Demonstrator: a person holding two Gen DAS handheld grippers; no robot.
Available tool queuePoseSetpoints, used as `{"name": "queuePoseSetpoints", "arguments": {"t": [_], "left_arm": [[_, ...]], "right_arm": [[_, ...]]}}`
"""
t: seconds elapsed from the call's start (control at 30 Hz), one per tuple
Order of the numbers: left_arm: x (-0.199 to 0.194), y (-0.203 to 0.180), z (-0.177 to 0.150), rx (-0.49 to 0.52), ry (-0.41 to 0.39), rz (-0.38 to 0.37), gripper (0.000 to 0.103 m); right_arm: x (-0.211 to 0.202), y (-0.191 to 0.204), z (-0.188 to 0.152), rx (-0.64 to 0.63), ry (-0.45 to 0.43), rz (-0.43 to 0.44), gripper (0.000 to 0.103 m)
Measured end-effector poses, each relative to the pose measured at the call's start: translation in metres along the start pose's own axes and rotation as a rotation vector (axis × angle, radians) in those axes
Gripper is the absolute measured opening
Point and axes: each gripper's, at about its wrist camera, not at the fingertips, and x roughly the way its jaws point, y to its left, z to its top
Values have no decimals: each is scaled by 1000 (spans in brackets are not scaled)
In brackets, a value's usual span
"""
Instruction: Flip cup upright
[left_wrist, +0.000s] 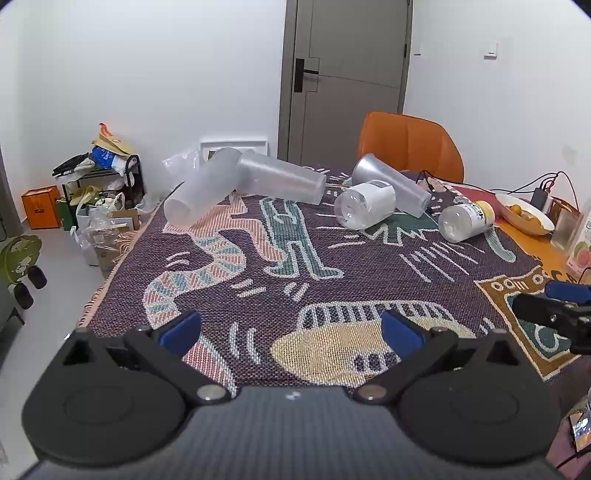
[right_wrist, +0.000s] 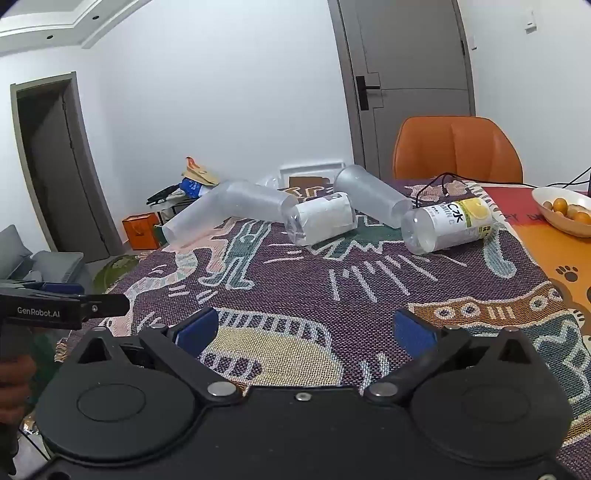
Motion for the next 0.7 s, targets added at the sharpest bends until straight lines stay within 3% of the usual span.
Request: {"name": "queuePoseSetpoints", "arguments": {"t": [0.7], "left_arm": [[-6, -2, 1, 14, -16, -11, 103]], "right_arm": [[0, -3, 2, 11, -1, -8, 103]]}}
